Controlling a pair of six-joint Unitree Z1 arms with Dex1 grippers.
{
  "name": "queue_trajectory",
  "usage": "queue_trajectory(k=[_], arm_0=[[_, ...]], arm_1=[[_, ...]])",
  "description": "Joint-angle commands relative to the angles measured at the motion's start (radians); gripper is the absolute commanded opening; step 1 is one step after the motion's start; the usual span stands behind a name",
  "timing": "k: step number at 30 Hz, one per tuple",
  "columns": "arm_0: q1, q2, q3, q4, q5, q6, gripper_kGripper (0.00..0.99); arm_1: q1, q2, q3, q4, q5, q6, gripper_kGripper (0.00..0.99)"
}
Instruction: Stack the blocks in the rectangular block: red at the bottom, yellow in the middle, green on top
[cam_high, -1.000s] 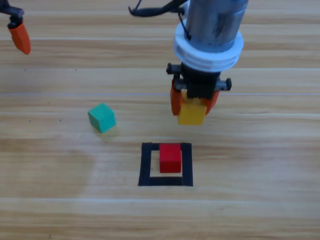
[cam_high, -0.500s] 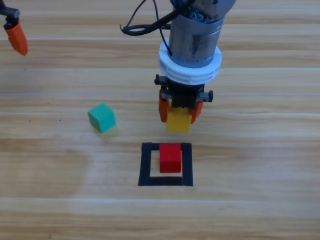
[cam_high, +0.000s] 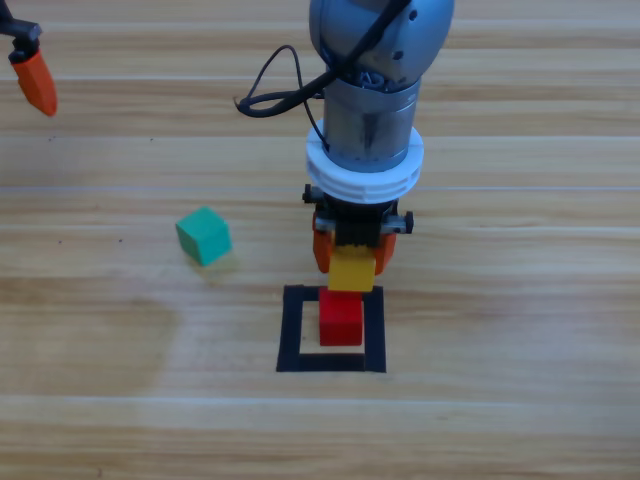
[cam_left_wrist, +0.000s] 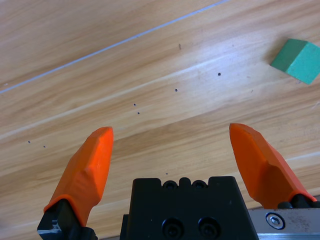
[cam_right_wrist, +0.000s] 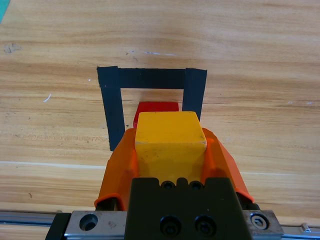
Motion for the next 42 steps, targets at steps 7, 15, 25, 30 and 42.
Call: queue_trajectory(k=[7, 15, 25, 30, 42], arm_0=[[0.013, 0.019, 0.041, 0.005, -0.055, -0.026, 0.990], [-0.004, 0.021, 0.050, 0.003, -0.055, -0.040, 0.990], [-0.006, 0.027, 0.052, 0.003, -0.054, -0.062, 0.990], [-0.006, 0.029, 0.052, 0.003, -0.052, -0.066, 0.990], [-0.012, 0.030, 0.050, 0.003, -0.051, -0.080, 0.990]], arm_1=[[0.065, 0.078, -0.023, 0.009, -0.016, 0.009, 0.097], [0.065, 0.096, -0.022, 0.009, -0.026, 0.009, 0.097], [0.065, 0.107, -0.017, 0.009, -0.029, 0.015, 0.097], [0.065, 0.113, -0.017, 0.010, -0.032, 0.015, 0.098], [0.065, 0.087, -0.022, 0.010, -0.050, -0.008, 0.988]])
